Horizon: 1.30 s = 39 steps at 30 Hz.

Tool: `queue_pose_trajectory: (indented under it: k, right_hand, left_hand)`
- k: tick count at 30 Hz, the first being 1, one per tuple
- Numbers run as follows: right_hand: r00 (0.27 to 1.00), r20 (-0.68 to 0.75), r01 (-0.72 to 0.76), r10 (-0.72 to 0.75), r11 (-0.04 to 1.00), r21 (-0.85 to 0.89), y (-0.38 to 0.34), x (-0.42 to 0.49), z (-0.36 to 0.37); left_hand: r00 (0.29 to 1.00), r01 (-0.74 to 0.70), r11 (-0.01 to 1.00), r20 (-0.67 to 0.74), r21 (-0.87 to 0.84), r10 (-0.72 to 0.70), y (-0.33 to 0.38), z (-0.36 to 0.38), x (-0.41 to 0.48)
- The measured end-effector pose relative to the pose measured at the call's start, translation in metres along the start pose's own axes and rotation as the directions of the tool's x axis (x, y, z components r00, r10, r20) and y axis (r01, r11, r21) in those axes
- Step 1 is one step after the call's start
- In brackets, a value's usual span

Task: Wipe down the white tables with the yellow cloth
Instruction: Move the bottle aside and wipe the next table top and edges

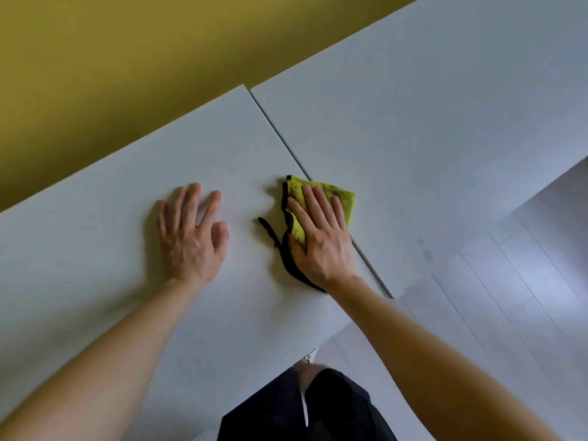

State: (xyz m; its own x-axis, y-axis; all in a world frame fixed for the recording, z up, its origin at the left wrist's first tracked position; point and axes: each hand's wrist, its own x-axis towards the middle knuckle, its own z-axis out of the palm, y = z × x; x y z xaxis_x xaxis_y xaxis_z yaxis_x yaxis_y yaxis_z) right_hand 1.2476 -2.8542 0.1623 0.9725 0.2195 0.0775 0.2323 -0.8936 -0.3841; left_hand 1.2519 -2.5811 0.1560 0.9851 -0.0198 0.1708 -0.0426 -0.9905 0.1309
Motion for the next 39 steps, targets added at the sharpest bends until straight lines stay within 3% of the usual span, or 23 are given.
queue_pose_trajectory:
  k: [4, 8, 11, 16, 22, 26, 39]
  right_hand:
    - [1.0, 0.015, -0.023, 0.024, 0.999, -0.024, 0.021, -0.088, -0.014]
    - [0.999, 0.047, -0.014, 0.016, 0.999, -0.038, 0.027, -0.09, -0.018]
    - [0.998, 0.061, -0.023, 0.028, 0.996, -0.082, 0.034, -0.089, -0.023]
    - [0.947, -0.06, -0.319, 0.315, 0.942, -0.101, 0.07, -0.09, -0.04]
    - [0.941, -0.101, -0.334, 0.324, 0.937, -0.101, 0.078, -0.099, -0.033]
    - [0.905, -0.151, -0.415, 0.398, 0.904, -0.107, 0.083, -0.095, -0.036]
    - [0.922, -0.151, -0.371, 0.357, 0.926, -0.073, 0.114, -0.089, -0.047]
  left_hand:
    - [0.988, 0.052, 0.997, 0.139, 0.06, -0.06, 0.008, -0.007, -0.001]
    - [0.94, 0.1, 0.993, 0.322, 0.059, -0.114, 0.033, -0.023, -0.012]
    - [0.908, 0.039, 0.999, 0.418, 0.017, -0.042, 0.055, -0.038, -0.01]
    - [0.895, -0.165, 0.975, 0.392, -0.149, 0.212, 0.114, -0.041, 0.039]
    - [0.752, -0.455, 0.887, 0.497, -0.084, 0.433, 0.178, 0.004, 0.112]
    - [0.697, -0.45, 0.878, 0.549, -0.164, 0.46, 0.177, 0.024, 0.128]
    - [0.71, -0.48, 0.86, 0.498, -0.173, 0.497, 0.201, 0.033, 0.136]
